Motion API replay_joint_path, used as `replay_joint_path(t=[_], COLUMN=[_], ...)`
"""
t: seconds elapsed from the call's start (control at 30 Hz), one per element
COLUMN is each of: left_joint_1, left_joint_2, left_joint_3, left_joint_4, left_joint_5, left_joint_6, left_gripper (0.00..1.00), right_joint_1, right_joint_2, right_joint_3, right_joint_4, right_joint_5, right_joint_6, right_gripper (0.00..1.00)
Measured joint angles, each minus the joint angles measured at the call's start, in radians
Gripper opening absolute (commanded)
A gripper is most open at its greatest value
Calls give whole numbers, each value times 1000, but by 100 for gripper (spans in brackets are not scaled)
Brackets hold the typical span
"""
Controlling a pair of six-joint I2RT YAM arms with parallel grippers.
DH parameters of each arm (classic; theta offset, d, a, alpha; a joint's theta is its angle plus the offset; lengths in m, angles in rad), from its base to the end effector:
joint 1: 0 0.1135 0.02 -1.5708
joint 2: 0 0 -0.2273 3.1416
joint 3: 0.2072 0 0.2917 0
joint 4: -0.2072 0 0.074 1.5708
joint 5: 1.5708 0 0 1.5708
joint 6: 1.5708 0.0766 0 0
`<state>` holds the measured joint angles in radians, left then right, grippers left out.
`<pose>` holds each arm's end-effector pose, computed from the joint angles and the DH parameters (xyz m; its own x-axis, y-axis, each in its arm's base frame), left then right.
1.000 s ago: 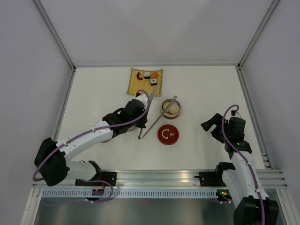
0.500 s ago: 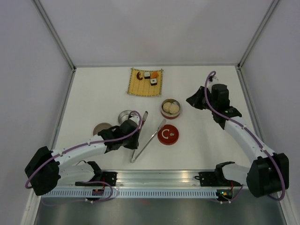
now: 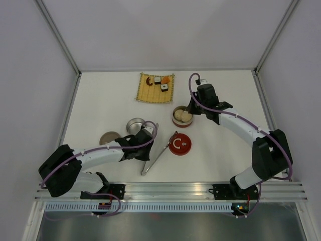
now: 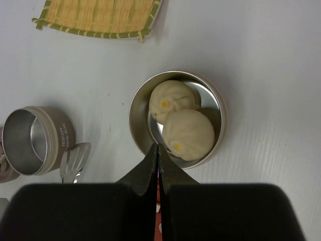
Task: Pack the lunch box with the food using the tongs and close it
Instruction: Place the clamp at the center of the board, then pick up the clamp at the center of the board.
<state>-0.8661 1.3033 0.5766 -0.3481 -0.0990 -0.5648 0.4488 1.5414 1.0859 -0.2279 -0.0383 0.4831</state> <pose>0.1901 -0.2119 0.0558 -0.8707 0.2017 -0.4485 0.3097 0.9334 -0.1813 0.3707 0.1818 0.1740 -0.7176 0.1696 -0.6755 -0.1434 0.9131 0.3816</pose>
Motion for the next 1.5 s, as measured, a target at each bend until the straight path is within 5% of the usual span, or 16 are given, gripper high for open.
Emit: replay_joint_path(t=[0.27,0.5,0.57,0.8,0.97,1.13,1.3,1.5], left_joint_1=[0,0,0,1,1,1,1,1], left_joint_2=[110,124,134,144,134,23,-84,-18], left_joint_3=[72,87,101,130,144,160,165,165], left_joint_4=[68,56,37,-34,-97,-136,-85,-39], left_joint_5=[-72,-119,-131,-150,-161,-160,-106,-53], left_joint_6=[-10,-35,-36,-40,-24,18,101,158], left_gripper=[4,8,19,43,76,93,100,100], right_joint_1=[-1,-8,-12,-22,-22,-22,-22,-22], right_joint_2=[-79,-343,-429,-679,-709,-752,-805,-821], right_joint_3=[-79,-212,-238,-317,-343,-389,-420,-424], right_joint_4=[-35,-95,-103,-135,-201,-253,-277,-296], right_joint_5=[117,266,308,408,432,433,448,455], right_joint_6=[-5,26,45,105,117,128,141,142], right_gripper=[0,7,11,54,71,78,80,82])
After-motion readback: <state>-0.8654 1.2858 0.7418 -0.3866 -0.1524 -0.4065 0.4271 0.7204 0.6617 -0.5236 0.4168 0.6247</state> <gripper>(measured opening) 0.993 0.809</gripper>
